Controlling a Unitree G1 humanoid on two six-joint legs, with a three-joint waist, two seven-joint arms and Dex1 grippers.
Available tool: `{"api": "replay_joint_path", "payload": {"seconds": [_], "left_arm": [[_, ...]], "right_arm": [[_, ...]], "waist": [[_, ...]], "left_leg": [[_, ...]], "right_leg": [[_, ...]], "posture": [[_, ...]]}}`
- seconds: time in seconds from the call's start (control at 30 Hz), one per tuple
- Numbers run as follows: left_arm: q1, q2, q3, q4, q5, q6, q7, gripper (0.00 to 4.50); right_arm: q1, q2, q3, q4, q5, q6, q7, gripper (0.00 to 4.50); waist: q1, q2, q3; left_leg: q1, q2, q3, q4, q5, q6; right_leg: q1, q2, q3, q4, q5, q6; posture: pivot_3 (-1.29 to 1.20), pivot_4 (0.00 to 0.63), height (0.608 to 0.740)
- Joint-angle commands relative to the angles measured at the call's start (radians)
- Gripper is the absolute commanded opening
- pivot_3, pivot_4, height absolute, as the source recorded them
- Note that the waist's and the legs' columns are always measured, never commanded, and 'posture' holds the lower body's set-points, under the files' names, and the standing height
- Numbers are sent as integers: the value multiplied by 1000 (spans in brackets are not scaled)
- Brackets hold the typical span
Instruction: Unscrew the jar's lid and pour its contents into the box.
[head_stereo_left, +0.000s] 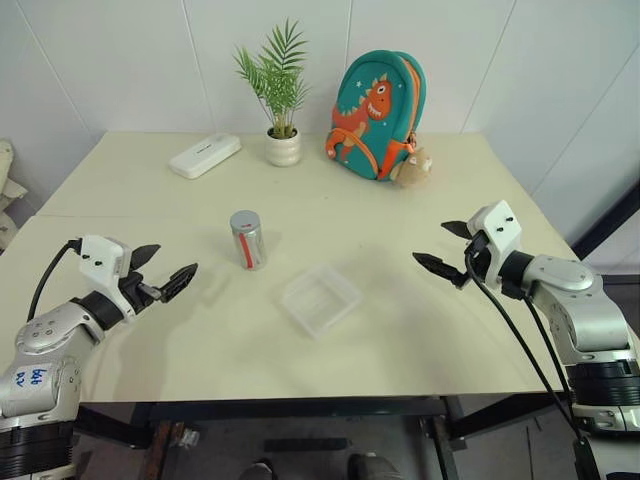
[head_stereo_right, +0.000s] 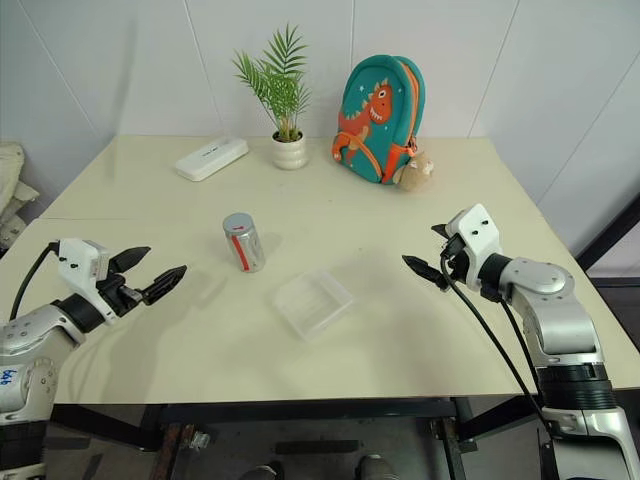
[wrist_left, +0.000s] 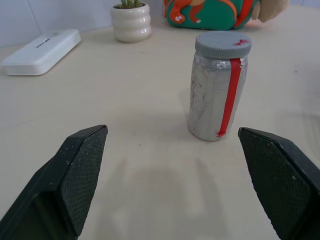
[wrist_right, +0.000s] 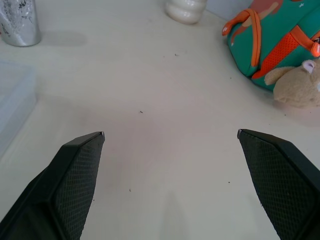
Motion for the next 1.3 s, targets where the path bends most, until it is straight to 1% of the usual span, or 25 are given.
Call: {"api": "replay_joint_path", "payload": {"seconds": [0.03, 0.2, 0.4, 0.57, 0.7, 0.83, 1.07, 1.3], "left_arm": [[-27, -7, -6, 0, 12, -39, -4, 4464], [-28, -43, -18, -1, 20, -60, 11, 4464], [-9, -92, -45, -54, 21, -43, 40, 4464], [9, -138, -82, -98, 46, -24, 102, 4464], [-2, -173, -117, -122, 67, -7, 146, 4464], [-41, -208, -144, -91, 108, -25, 194, 4464], [-78, -242, -173, -54, 130, -33, 202, 4464], [-157, -276, -203, 31, 165, -38, 226, 4464]], "right_arm": [[1, -23, -47, -53, 15, 1, -11, 4500], [7, -29, -49, -58, 14, 5, -19, 4500], [-30, -25, -19, -34, 14, 13, 12, 4500], [-64, 3, 8, 15, 23, 11, 49, 4500], [-61, 7, 36, 11, 14, 9, 82, 4500], [-67, 18, 35, 11, 11, 5, 73, 4500], [-57, 19, 40, 1, 0, 0, 71, 4500], [-32, 24, 42, -41, 22, 29, 84, 4500]], "waist": [[0, 0, 0], [1, 0, 0], [1, 0, 0], [1, 0, 0], [2, 0, 0], [11, 0, 0], [13, 0, 0], [16, 0, 0]], "left_leg": [[0, 0, 0, 0, 0, 0], [0, 0, 0, 0, 0, 0], [0, 0, 0, 1, 0, 0], [1, 0, 0, 1, 0, 0], [1, 0, 0, 1, 0, 0], [0, 0, 0, 2, 0, 0], [0, 0, 1, 3, 0, 0], [0, 0, 1, 4, 0, 0]], "right_leg": [[0, 0, 0, 0, 0, 0], [0, 0, 0, 0, 0, 0], [0, 0, 0, 0, 1, 1], [1, 0, 1, 0, 1, 1], [1, 1, 1, 0, 1, 2], [1, 1, 1, 0, 2, 4], [1, 1, 1, 0, 2, 4], [2, 1, 1, 0, 3, 5]], "posture": [[0, 150, 740], [0, 150, 740], [0, 150, 740], [0, 150, 740], [0, 150, 740], [0, 150, 740], [0, 150, 740], [0, 150, 740]]}}
